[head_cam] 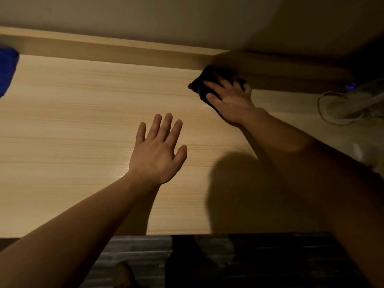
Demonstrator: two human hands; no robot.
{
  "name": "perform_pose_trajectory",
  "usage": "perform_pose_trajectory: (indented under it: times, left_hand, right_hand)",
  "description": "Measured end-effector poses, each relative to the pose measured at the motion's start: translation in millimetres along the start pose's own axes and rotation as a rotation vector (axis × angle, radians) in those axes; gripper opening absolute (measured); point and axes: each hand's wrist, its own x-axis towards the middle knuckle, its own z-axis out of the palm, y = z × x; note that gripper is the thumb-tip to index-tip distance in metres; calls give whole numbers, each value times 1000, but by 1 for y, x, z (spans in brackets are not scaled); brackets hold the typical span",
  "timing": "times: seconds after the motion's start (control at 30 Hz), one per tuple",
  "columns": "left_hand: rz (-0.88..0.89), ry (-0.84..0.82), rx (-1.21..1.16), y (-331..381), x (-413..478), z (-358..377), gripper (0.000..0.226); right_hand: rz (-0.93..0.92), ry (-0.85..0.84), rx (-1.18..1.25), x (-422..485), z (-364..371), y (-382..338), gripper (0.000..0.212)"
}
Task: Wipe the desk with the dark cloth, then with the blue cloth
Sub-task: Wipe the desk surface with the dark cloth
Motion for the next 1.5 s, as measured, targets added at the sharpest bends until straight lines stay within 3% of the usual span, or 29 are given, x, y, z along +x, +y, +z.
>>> perform_pose_trajectory:
  times: [0.23, 0.63, 0.97, 1.1, 1.17, 1.23, 1.37, 1.43, 1.5]
  left_hand:
    - [-1, 0, 5, 1, -1, -1, 71]
    - [21, -21, -10, 0, -2, -3, 72]
    - [75, -47, -68, -9, -3, -9, 72]
    - [122, 36, -359, -10, -42, -23, 63]
    - [68, -7, -560, -5, -79, -29, 49]
    - [-127, -117, -901, -1, -115, -34, 34]
    - [-517, -448, -1822, -10, -168, -66, 38]
    - [-593, -445, -2075, -26, -185, -90, 33]
    - [-616, -343, -2158, -43, -197, -115, 27]
  right_hand:
    - [-23, 13, -8, -37, 15, -5, 57]
    - [-152, 39, -31, -224, 74, -39, 56]
    - [-169, 127, 140, -311, 103, -68, 49]
    - [-148, 82, 206, -328, 102, -82, 42]
    - [-71, 10, 278, -327, 86, -99, 42]
    - [-100, 38, 342, -323, 63, -127, 46]
    - [-268, 168, 252, -297, 13, -202, 46]
    - [-340, 124, 204, -283, -6, -239, 48]
    - [-399, 52, 192, -274, -22, -269, 53]
